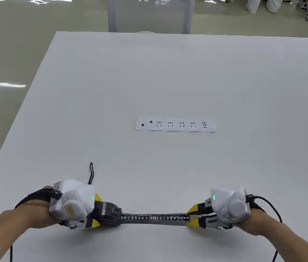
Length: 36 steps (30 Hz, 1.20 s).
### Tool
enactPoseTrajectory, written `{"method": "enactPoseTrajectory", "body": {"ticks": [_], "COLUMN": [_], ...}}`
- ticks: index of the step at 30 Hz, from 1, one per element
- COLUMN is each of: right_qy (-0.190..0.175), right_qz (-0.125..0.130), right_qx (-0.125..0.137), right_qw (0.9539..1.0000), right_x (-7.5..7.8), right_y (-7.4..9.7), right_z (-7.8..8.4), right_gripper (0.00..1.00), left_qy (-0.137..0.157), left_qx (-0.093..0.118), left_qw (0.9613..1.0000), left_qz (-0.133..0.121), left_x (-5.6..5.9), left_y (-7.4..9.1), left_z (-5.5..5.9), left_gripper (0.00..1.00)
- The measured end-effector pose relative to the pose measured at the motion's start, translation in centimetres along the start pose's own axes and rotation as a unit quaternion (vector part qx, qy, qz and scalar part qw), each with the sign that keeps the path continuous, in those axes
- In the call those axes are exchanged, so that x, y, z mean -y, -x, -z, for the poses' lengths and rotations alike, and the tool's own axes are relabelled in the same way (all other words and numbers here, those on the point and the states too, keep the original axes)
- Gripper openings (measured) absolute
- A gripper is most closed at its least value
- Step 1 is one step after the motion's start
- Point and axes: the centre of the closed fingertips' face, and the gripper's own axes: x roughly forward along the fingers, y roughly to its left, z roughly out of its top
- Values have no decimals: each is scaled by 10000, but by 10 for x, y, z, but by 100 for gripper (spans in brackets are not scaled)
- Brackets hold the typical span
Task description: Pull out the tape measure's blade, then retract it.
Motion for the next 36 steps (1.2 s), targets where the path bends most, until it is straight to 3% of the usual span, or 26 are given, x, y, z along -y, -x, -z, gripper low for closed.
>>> {"method": "enactPoseTrajectory", "body": {"ticks": [36], "right_qy": [-109], "right_qz": [75], "right_qx": [-148], "right_qw": [9998], "right_x": [7], "right_y": [30], "right_z": [30], "right_gripper": [8], "left_qy": [6], "left_qx": [10], "left_qw": [10000], "left_qz": [12], "left_x": [0], "left_y": [1], "left_z": [-1], "left_gripper": [29]}}
